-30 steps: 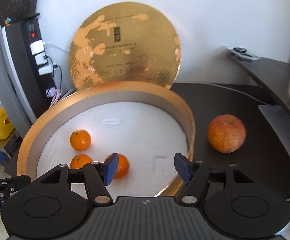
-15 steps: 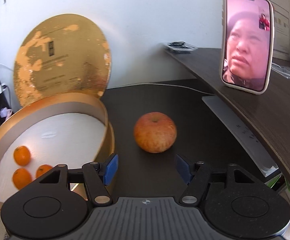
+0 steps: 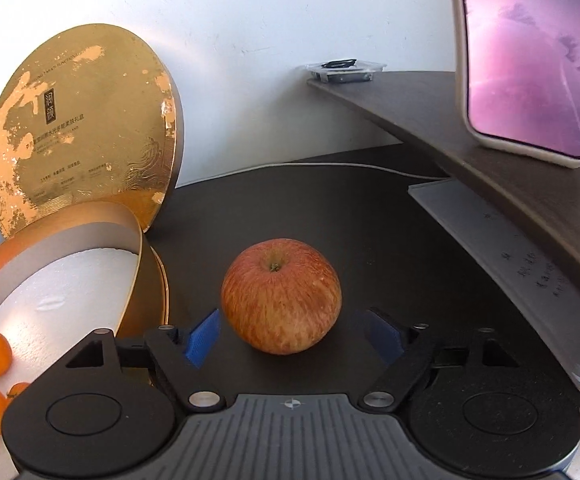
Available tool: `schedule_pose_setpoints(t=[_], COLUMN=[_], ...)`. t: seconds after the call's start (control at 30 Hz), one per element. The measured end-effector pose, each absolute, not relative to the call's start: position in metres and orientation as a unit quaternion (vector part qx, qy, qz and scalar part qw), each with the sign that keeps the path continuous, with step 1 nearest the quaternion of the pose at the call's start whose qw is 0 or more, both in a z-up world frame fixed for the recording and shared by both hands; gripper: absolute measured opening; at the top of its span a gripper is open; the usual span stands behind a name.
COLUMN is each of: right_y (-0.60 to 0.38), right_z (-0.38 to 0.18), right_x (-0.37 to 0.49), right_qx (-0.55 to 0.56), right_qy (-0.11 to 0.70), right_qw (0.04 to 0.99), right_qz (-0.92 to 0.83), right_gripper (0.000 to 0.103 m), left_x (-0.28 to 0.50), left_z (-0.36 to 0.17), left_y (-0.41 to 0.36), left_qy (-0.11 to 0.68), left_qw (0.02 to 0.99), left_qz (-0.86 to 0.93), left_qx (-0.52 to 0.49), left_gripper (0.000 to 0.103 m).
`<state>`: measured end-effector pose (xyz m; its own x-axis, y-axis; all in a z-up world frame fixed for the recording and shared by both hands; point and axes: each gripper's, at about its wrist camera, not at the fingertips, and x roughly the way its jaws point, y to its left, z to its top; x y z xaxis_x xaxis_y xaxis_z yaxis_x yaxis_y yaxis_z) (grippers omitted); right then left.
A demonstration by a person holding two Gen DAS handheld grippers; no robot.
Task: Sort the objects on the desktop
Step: 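Close the right gripper around the red apple and lift it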
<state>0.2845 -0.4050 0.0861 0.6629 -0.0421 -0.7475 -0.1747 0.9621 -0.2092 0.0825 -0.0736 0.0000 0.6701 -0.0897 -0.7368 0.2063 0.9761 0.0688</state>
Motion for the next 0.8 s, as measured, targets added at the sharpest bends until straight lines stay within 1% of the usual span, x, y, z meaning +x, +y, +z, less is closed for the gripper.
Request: schedule_pose_setpoints(t=[0.4, 0.6, 0.8], right_y=[-0.404, -0.405, -0.412], right_z=[0.062, 0.066, 0.074], right_x=[0.311, 0.308, 0.287], right_qx=[-0.119, -0.117, -0.124], right_qy=[0.426, 0.436, 0.455], right_qw=[0.896, 0.891, 0.881], right_qz=[0.046, 0.04, 0.042], right_gripper=[0.083, 0.081, 0.081], left_x=[0.092, 0.092, 0.086], left_z=[-0.004, -0.006, -0.005], left_y=[-0.072, -0.07, -0.07], left_qy=[0.406, 0.41, 0.408], left_qw=[0.908, 0.906, 0.907], left_qz=[-0.075, -0.075, -0.078], left_qx=[0.069, 0.067, 0.069], left_gripper=[0.1, 0.1, 0.1])
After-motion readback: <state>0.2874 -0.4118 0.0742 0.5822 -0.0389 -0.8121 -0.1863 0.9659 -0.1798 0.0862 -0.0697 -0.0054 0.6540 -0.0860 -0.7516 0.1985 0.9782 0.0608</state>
